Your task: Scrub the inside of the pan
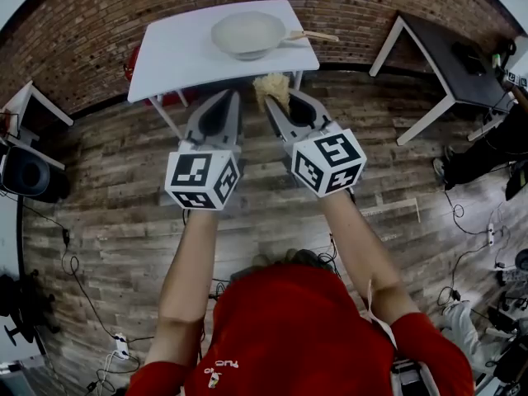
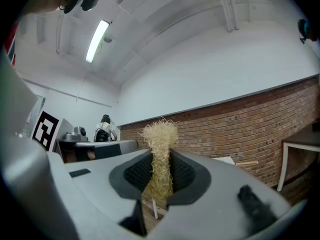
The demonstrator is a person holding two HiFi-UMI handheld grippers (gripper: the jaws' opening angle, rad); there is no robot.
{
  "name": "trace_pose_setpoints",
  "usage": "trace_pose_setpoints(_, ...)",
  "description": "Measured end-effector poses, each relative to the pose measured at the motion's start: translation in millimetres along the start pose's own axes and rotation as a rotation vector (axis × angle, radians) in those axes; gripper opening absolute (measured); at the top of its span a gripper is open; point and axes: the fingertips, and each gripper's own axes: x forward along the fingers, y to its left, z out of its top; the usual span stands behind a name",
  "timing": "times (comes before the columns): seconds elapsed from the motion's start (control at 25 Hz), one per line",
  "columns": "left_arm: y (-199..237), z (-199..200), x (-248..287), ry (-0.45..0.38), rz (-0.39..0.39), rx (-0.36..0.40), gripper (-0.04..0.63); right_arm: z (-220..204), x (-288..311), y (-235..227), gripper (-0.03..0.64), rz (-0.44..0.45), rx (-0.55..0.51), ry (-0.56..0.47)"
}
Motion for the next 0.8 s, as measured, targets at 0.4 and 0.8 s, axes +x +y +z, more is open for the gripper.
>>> trace_pose_setpoints(0.4,43.5,-3.8,0.2,-0.002,-0.006,-0.003,0.014,-6.2,25.4,2.7,0.086,-0.044,-0.005,0.014)
trace_pose_setpoints(0.8,74.8,-13.4,50.5,-0.003,0.000,0.007,0.014,-14.3,75.0,-35.8,0.086,-0.042,-0.011,0.022)
